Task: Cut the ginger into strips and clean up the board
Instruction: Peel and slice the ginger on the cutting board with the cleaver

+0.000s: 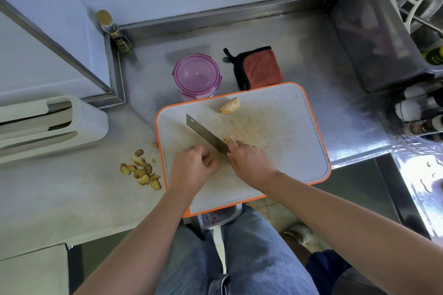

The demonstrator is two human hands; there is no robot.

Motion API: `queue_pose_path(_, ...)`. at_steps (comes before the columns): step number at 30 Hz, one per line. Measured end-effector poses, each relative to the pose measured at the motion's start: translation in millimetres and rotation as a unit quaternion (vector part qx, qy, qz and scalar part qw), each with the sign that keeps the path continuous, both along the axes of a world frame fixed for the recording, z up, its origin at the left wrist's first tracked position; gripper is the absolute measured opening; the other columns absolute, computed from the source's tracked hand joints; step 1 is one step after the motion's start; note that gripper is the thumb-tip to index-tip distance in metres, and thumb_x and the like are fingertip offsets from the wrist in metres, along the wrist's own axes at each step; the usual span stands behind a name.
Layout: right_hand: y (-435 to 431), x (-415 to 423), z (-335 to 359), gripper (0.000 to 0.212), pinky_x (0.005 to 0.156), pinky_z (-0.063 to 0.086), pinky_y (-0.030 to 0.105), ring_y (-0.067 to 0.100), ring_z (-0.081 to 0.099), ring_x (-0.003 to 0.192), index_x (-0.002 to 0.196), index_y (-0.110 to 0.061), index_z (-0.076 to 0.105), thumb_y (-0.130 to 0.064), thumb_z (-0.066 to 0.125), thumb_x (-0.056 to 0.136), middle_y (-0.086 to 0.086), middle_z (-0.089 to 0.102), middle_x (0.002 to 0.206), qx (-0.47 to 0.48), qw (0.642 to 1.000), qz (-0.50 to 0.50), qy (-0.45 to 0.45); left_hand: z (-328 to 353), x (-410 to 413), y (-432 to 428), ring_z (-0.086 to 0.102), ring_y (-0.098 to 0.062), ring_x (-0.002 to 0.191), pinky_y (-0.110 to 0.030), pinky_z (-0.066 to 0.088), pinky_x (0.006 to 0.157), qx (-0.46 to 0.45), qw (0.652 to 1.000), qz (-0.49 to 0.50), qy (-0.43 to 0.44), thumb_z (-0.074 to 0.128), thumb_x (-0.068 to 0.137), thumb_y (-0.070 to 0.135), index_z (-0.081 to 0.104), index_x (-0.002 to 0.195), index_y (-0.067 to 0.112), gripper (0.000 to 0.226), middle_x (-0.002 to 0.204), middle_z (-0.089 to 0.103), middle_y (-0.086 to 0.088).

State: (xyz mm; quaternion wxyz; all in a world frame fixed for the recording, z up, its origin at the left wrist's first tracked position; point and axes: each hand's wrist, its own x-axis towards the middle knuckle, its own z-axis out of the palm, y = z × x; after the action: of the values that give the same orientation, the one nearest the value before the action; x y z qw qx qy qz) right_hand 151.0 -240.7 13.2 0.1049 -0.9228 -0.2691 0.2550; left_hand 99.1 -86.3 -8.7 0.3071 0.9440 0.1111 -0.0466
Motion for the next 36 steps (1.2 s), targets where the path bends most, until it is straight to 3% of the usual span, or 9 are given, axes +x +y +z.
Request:
queue_pose_path(6,4,9,7,0.02,0.058,0.038,0.034,0.035,0.059,0.079,0.112,-0.006,0.046,-0.021,0.038,0.101,0.012,0.058,0.095,0.048,0.998,-0.048,-0.015,2,0,3,0.059,-0.018,0.076,-0.024,0.044,0.067,-0.033,0.996,-0.001,-0.078,0.078,0.072,0.002,0.065,0.088,0.007,0.02,0.085,0.062,-0.004)
queue_pose_path(13,2,13,24,0.011,0.057,0.033,0.033,0.028,0.05,0.069,0.089,-0.014,0.038,-0.019,0.042,0.099,0.006,0.053,0.08,0.088,0.993,-0.074,0.002,-6,-2,-2,0.057,-0.024,0.086,-0.037,0.051,0.075,-0.015,0.999,-0.005,-0.045,0.081,0.069,0.003,0.067,0.087,0.008,0.023,0.091,0.058,-0.005)
queue_pose_path(20,3,2,29,0.011,0.061,0.037,0.033,0.024,0.045,0.07,0.098,-0.013,0.042,-0.022,0.038,0.1,0.0,0.045,0.079,0.058,0.998,-0.034,0.007,-2,-6,-1,0.063,-0.02,0.074,-0.029,0.051,0.068,-0.05,0.996,0.031,-0.07,0.079,0.072,0.002,0.07,0.085,0.008,0.016,0.084,0.066,-0.003)
queue_pose_path(27,7,0,28,0.023,0.069,0.045,0.037,0.03,0.057,0.085,0.117,-0.011,0.045,-0.024,0.035,0.101,0.008,0.058,0.098,0.015,1.0,-0.012,0.009,-2,-3,-1,0.064,-0.018,0.068,-0.027,0.052,0.063,-0.068,0.994,0.038,-0.072,0.079,0.073,0.002,0.076,0.081,0.007,0.01,0.079,0.067,-0.003)
queue_pose_path(30,5,-2,30,0.023,0.065,0.043,0.035,0.028,0.056,0.081,0.12,-0.011,0.043,-0.023,0.035,0.102,0.007,0.057,0.094,-0.003,1.0,-0.001,0.011,-5,-2,0,0.064,-0.02,0.067,-0.032,0.054,0.062,-0.066,0.995,0.039,-0.068,0.08,0.073,0.004,0.077,0.081,0.006,0.009,0.077,0.068,-0.004)
queue_pose_path(36,-6,-9,37,0.018,0.061,0.04,0.032,0.022,0.048,0.07,0.115,-0.008,0.043,-0.015,0.035,0.101,0.002,0.046,0.083,-0.044,0.998,0.001,0.036,-9,0,2,0.061,-0.019,0.063,-0.028,0.05,0.059,-0.063,0.996,0.029,-0.061,0.081,0.074,0.007,0.077,0.078,0.006,0.006,0.073,0.066,-0.003)
